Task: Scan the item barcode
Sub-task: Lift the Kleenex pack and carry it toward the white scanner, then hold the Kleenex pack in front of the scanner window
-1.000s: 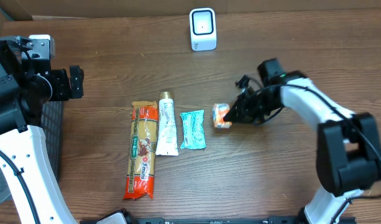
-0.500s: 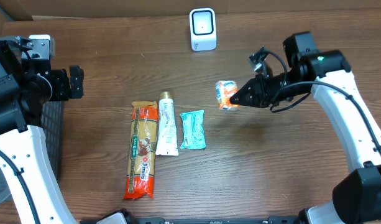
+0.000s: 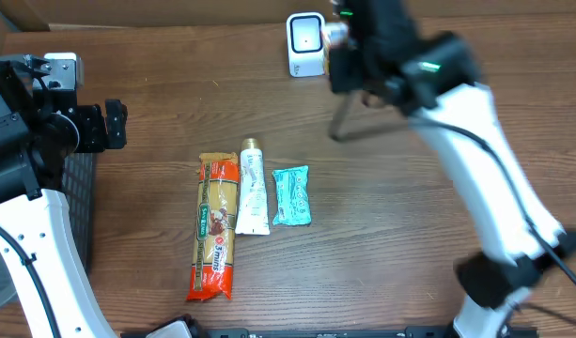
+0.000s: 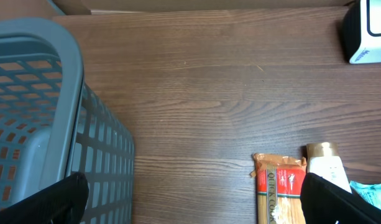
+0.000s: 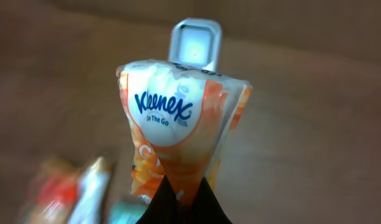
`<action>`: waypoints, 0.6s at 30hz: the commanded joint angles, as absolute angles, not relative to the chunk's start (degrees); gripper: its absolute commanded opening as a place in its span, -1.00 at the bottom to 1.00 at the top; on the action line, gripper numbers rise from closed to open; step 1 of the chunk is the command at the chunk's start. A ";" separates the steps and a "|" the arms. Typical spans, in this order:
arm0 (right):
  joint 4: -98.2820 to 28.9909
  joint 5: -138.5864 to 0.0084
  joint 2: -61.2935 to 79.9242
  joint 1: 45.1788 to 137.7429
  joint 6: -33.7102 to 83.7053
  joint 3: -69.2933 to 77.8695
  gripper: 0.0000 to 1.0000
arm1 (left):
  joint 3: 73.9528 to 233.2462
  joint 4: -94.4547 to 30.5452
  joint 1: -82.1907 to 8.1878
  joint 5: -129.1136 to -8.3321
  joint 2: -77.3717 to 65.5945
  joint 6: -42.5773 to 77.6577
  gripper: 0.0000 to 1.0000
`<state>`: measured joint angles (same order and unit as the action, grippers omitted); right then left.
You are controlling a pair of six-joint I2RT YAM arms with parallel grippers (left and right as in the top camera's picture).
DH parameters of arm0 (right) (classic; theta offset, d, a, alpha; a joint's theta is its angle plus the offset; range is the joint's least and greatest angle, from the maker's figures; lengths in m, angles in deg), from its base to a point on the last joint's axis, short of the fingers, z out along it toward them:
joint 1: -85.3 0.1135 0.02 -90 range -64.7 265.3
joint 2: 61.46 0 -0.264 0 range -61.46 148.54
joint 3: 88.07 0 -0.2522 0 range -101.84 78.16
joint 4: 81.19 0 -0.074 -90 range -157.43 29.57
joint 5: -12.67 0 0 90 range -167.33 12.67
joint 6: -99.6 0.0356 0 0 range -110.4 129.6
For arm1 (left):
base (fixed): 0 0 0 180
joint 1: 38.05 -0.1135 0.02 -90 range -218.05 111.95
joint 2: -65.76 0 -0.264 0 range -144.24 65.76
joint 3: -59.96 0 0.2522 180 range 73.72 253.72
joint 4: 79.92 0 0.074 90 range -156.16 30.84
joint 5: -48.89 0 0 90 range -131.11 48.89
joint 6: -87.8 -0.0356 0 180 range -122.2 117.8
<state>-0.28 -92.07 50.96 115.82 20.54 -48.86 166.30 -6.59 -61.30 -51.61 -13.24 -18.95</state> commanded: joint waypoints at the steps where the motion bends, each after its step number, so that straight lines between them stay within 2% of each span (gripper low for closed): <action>1: -7.03 -109.76 61.04 115.10 18.31 -49.03 -0.93 | 167.09 -6.61 -61.27 -52.11 -13.33 -20.00 1.00; 4: -17.72 -115.59 66.61 114.84 12.01 -48.99 -0.93 | 167.09 -6.61 -61.27 -52.09 -13.33 -20.02 0.99; 11: -40.27 -117.60 77.26 115.06 -17.80 -48.92 -0.93 | 167.09 -6.61 -61.27 -52.09 -13.33 -20.02 0.99; 18: -48.75 -117.47 81.72 115.30 -24.46 -48.92 -0.93 | 167.09 -6.59 -61.27 -52.11 -13.33 -20.02 0.99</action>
<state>-47.51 -116.07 80.10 115.06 -18.04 -48.27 166.30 -6.59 -61.30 -51.63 -13.24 -18.97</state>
